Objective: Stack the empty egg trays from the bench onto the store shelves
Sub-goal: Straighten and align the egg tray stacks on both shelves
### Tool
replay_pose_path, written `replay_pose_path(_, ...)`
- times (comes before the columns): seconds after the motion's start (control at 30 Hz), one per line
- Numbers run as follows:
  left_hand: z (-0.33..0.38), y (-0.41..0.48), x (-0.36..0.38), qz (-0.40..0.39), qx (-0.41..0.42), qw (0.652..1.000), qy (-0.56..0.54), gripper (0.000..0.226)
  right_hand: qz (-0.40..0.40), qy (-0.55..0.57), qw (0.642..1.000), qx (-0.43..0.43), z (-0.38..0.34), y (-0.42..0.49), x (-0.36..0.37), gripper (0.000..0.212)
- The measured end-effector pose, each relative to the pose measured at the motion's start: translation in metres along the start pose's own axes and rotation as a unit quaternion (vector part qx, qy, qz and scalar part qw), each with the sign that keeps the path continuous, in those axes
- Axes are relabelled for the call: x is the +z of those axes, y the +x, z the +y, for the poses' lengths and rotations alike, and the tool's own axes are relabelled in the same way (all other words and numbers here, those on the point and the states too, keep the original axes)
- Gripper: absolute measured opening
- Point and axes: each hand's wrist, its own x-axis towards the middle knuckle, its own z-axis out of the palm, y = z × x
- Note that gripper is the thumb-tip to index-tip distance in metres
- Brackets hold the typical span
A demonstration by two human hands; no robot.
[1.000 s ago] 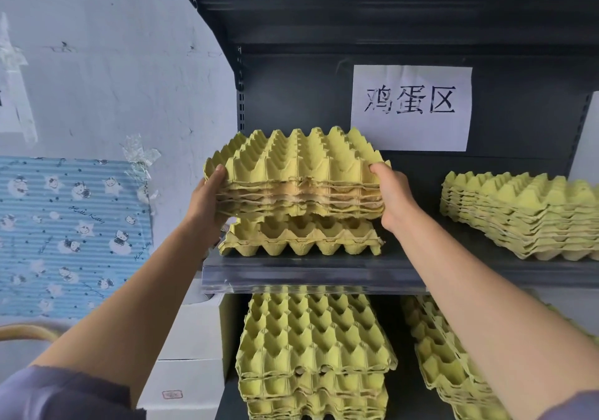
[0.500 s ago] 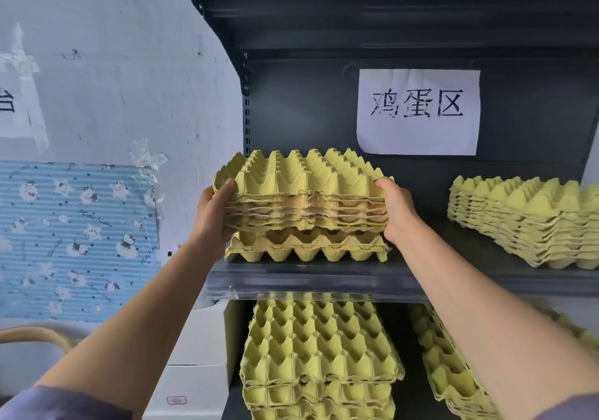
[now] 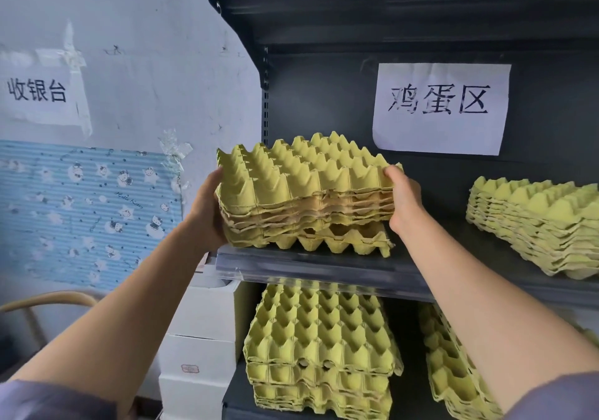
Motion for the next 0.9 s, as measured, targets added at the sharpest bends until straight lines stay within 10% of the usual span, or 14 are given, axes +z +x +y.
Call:
replay_pose_path(0.27, -0.007, -0.016, 0.02, 0.074, -0.009, 0.997, 0.007, 0.052, 0.029, -0.123, 0.992, 0.013, -0.003, 0.0, 0.001, 0.043)
replay_pose_path(0.53, 0.003, -0.027, 0.02, 0.19, -0.076, 0.975, 0.082, 0.098, 0.09, -0.098, 0.991, -0.032, 0.02, -0.057, 0.01, 0.038)
replay_pose_path(0.9, -0.007, -0.052, 0.061, 0.139, 0.014, 0.99, -0.009, 0.034, -0.12, 0.058, 0.964, 0.231, 0.002, -0.124, 0.057, 0.104)
